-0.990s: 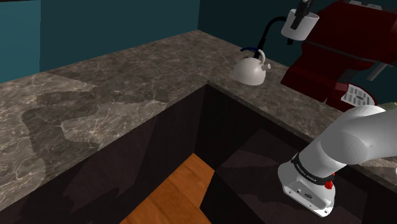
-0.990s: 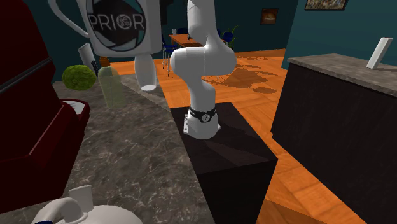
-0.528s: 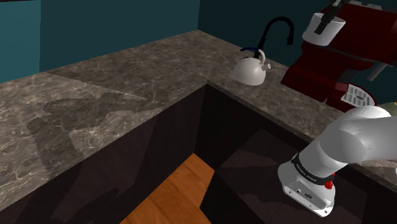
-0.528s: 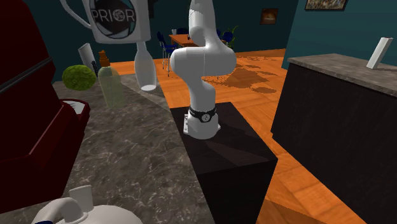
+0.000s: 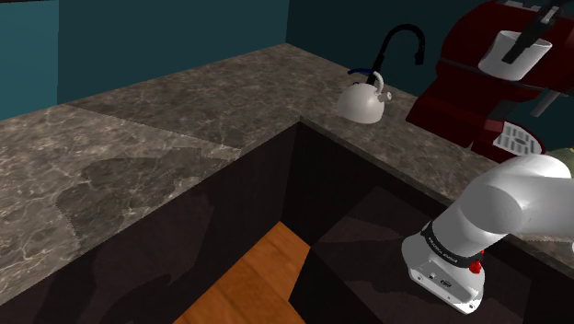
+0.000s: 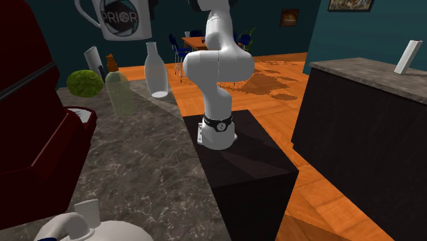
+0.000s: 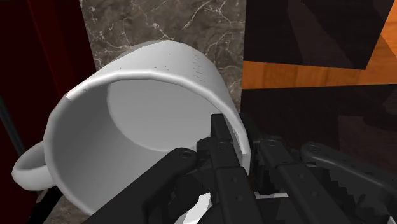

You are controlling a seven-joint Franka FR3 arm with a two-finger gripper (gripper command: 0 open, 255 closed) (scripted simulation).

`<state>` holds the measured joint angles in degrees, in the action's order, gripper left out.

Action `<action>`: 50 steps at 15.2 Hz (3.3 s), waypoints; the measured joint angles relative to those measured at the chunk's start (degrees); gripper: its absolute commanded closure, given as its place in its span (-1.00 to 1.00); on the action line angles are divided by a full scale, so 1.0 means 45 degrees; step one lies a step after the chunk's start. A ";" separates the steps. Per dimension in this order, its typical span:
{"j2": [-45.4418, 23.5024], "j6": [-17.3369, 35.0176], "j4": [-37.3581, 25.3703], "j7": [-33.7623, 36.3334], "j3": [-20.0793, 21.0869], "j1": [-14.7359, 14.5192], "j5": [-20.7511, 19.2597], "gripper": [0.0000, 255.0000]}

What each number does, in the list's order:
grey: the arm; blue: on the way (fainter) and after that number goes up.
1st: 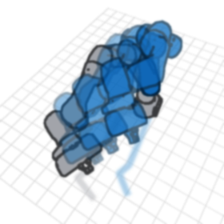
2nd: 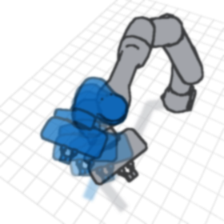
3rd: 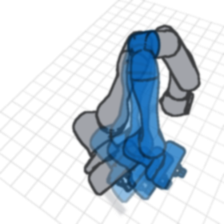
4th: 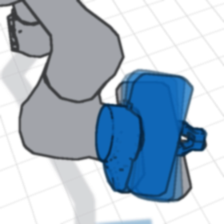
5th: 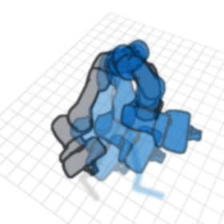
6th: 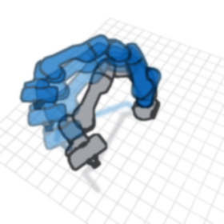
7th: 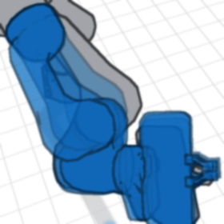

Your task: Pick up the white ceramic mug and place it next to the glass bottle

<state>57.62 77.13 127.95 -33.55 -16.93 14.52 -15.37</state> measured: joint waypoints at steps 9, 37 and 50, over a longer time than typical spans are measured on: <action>0.2373 -0.2061 -0.0135 -0.2167 -0.1314 0.0834 -0.1772 1.00; 0.6491 -0.3599 0.1168 -0.5588 -0.4120 0.2165 -0.5915 1.00; 0.8293 -0.2932 0.3534 -0.5580 -0.5403 0.2938 -0.7205 1.00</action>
<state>94.94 63.93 143.86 -58.66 -41.25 27.74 -47.80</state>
